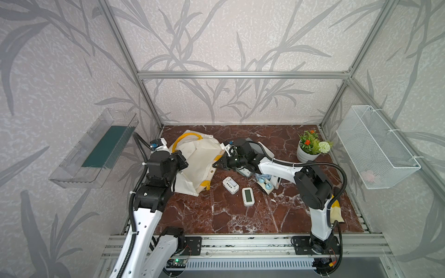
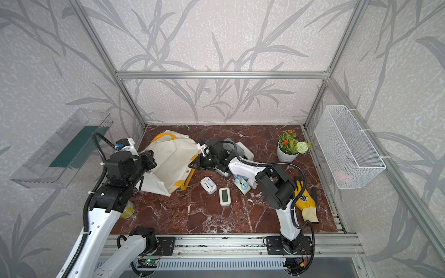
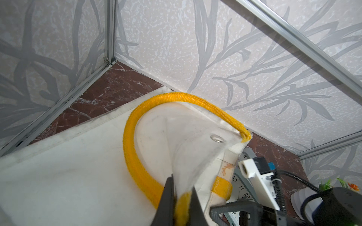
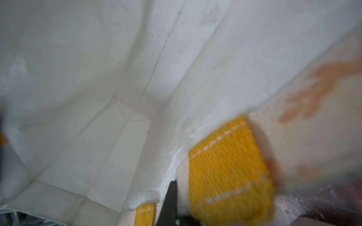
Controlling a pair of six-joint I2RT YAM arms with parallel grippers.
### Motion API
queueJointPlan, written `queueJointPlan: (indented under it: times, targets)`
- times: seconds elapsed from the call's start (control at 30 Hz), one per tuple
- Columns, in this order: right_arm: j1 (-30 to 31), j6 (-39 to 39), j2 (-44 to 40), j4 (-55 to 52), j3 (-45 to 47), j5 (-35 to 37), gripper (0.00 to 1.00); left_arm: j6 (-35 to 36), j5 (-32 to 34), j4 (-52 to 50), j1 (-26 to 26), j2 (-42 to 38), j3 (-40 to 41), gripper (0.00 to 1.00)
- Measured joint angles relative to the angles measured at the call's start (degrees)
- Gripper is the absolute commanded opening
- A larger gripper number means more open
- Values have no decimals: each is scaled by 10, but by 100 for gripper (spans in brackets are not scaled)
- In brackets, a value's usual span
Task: Take the alarm clock out of the canvas bag
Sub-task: Place the canvas bag at the center of the board.
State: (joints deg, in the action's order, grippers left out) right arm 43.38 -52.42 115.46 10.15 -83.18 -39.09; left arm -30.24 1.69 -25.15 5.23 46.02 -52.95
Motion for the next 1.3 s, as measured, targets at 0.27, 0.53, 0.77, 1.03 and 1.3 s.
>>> queueJointPlan:
  times: [0.27,0.53,0.77,1.03,1.3]
  targets:
    - [-28,-16,-32,-2,-56,-7,8,-16,-19,-17,-17,55,0,0]
    - [-50,-17,-9,-31,-123,-8,11,-30,-56,-23,-39,118,-12,2]
    - [-59,-1,33,-63,-136,4,40,-27,-70,-23,-43,143,-18,56]
    - [-64,30,37,-85,-134,29,68,-13,-74,-25,-43,151,-37,99]
    - [-73,137,-83,-133,-43,102,84,12,16,-46,-43,56,-43,99]
